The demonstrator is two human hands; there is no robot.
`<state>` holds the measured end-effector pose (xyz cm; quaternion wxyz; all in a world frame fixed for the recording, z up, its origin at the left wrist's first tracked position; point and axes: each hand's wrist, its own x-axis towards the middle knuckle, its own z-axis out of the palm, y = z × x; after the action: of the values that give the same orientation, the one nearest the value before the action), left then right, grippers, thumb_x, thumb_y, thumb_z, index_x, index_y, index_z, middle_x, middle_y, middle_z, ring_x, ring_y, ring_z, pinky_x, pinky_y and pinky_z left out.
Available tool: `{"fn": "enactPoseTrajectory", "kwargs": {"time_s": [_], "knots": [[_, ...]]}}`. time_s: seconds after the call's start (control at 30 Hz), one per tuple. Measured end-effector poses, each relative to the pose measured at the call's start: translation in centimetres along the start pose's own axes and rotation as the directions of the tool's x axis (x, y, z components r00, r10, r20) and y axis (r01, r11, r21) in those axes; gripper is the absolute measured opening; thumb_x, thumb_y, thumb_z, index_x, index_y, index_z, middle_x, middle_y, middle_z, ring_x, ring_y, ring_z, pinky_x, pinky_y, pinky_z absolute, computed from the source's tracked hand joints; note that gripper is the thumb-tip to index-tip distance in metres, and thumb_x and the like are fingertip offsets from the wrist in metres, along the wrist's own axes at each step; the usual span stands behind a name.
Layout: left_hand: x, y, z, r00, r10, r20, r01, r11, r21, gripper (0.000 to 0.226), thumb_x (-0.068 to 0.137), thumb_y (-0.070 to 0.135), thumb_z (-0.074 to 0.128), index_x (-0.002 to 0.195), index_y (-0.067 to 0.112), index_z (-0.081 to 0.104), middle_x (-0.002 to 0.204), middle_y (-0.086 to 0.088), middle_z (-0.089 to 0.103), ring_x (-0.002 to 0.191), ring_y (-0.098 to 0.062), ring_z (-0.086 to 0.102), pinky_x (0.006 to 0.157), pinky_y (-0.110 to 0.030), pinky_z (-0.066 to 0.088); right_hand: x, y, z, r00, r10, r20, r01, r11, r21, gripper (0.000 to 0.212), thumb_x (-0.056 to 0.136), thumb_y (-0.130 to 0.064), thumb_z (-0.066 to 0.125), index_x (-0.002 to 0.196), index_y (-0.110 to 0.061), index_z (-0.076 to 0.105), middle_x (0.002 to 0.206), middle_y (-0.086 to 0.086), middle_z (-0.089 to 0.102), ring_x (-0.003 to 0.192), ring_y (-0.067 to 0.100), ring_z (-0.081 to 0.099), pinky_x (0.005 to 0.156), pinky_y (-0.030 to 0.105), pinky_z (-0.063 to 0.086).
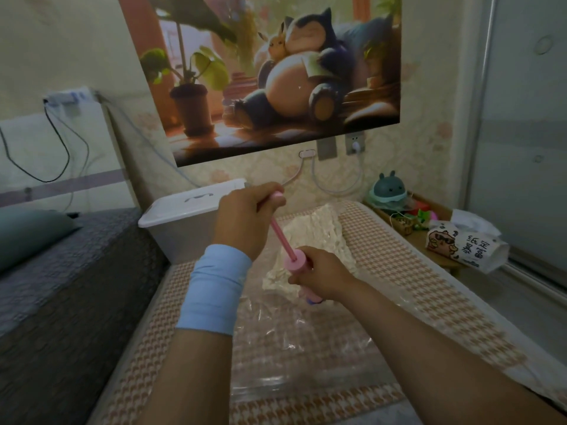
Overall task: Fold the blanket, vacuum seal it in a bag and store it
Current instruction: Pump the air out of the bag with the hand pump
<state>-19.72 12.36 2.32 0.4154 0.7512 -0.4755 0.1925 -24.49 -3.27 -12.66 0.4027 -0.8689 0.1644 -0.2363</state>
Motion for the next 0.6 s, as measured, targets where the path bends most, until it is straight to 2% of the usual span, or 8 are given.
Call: {"fn": "enactPoseTrajectory", "kwargs": {"time_s": [0.07,0.17,0.23,0.37,0.4,0.47,0.53,0.6], "knots": [[0.1,-1.7,2.6,0.99,-0.051,0.132,0.049,0.999,0.017,0.014,0.092,0.025,0.061,0.097,0.02,0.073,0.079,0.003,0.067,0.073,-0.011,0.057,0.076,-0.022,0.042,0.1,0.0,-0.2,1.0,-0.014,0.002,0.014,1.0,-0.022,0.038,0.074,-0.029,0.083,0.107,-0.029,0.065,0.097,-0.012,0.068,0.091,0.01,0.062,0.081,0.028,0.049],[-1.3,-4.5,7.2,0.904,-0.171,0.393,0.171,0.985,0.036,0.012,0.092,0.022,0.062,0.097,0.021,0.074,0.082,0.003,0.066,0.075,-0.011,0.059,0.074,-0.021,0.041,0.1,-0.1,-0.4,0.999,-0.03,0.013,0.031,0.998,-0.063,0.044,0.075,-0.026,0.082,0.115,-0.023,0.066,0.1,-0.005,0.069,0.093,0.015,0.064,0.081,0.032,0.051],[-1.8,-5.4,9.0,0.884,-0.167,0.436,0.197,0.98,-0.023,0.013,0.091,0.019,0.063,0.099,0.018,0.074,0.097,0.001,0.066,0.091,-0.016,0.061,0.08,-0.019,0.04,0.2,-0.1,-0.9,0.999,-0.038,0.025,0.04,0.996,-0.085,0.045,0.076,-0.023,0.081,0.117,-0.019,0.066,0.103,0.001,0.071,0.095,0.018,0.065,0.08,0.031,0.051],[-1.6,-5.3,9.8,0.886,-0.179,0.427,0.282,0.94,-0.191,0.03,0.094,0.02,0.058,0.123,0.017,0.065,0.116,0.014,0.054,0.11,-0.007,0.051,0.088,-0.004,0.033,0.4,0.1,-2.5,0.996,-0.036,0.081,0.045,0.993,-0.111,0.041,0.077,-0.024,0.08,0.115,-0.02,0.065,0.101,-0.002,0.07,0.094,0.016,0.064,0.08,0.031,0.051],[-1.6,-5.5,10.0,0.866,-0.222,0.449,0.37,0.887,-0.276,0.033,0.095,0.017,0.056,0.128,0.018,0.062,0.123,0.01,0.055,0.113,-0.008,0.051,0.095,-0.01,0.035,0.2,0.0,-2.9,0.995,-0.031,0.096,0.042,0.993,-0.113,0.037,0.079,-0.024,0.078,0.114,-0.02,0.065,0.098,-0.005,0.068,0.091,0.014,0.063,0.078,0.029,0.05],[-2.1,-6.1,10.2,0.797,-0.331,0.505,0.576,0.668,-0.472,0.038,0.095,0.008,0.054,0.132,0.018,0.055,0.129,-0.002,0.058,0.114,-0.017,0.056,0.099,-0.031,0.045,-0.4,0.0,-3.5,0.992,-0.03,0.125,0.04,0.996,-0.079,0.037,0.083,-0.028,0.075,0.117,-0.025,0.063,0.098,-0.012,0.065,0.091,0.007,0.061,0.075,0.023,0.048],[-2.5,-6.2,10.4,0.753,-0.377,0.539,0.657,0.454,-0.602,0.035,0.093,0.0,0.052,0.125,0.014,0.055,0.12,-0.009,0.063,0.105,-0.022,0.06,0.092,-0.033,0.05,-0.8,-0.2,-3.9,0.992,-0.039,0.122,0.044,0.998,-0.037,0.038,0.088,-0.039,0.069,0.123,-0.026,0.06,0.108,-0.011,0.065,0.099,0.008,0.062,0.081,0.024,0.051],[-2.9,-6.0,10.6,0.736,-0.396,0.548,0.664,0.271,-0.697,0.023,0.094,-0.002,0.048,0.111,0.009,0.058,0.105,-0.013,0.063,0.093,-0.023,0.061,0.086,-0.031,0.049,-1.0,-0.5,-4.4,0.998,-0.06,0.016,0.059,0.998,0.008,0.049,0.09,-0.046,0.065,0.134,-0.03,0.051,0.119,-0.01,0.059,0.103,0.008,0.06,0.084,0.026,0.052]]}}
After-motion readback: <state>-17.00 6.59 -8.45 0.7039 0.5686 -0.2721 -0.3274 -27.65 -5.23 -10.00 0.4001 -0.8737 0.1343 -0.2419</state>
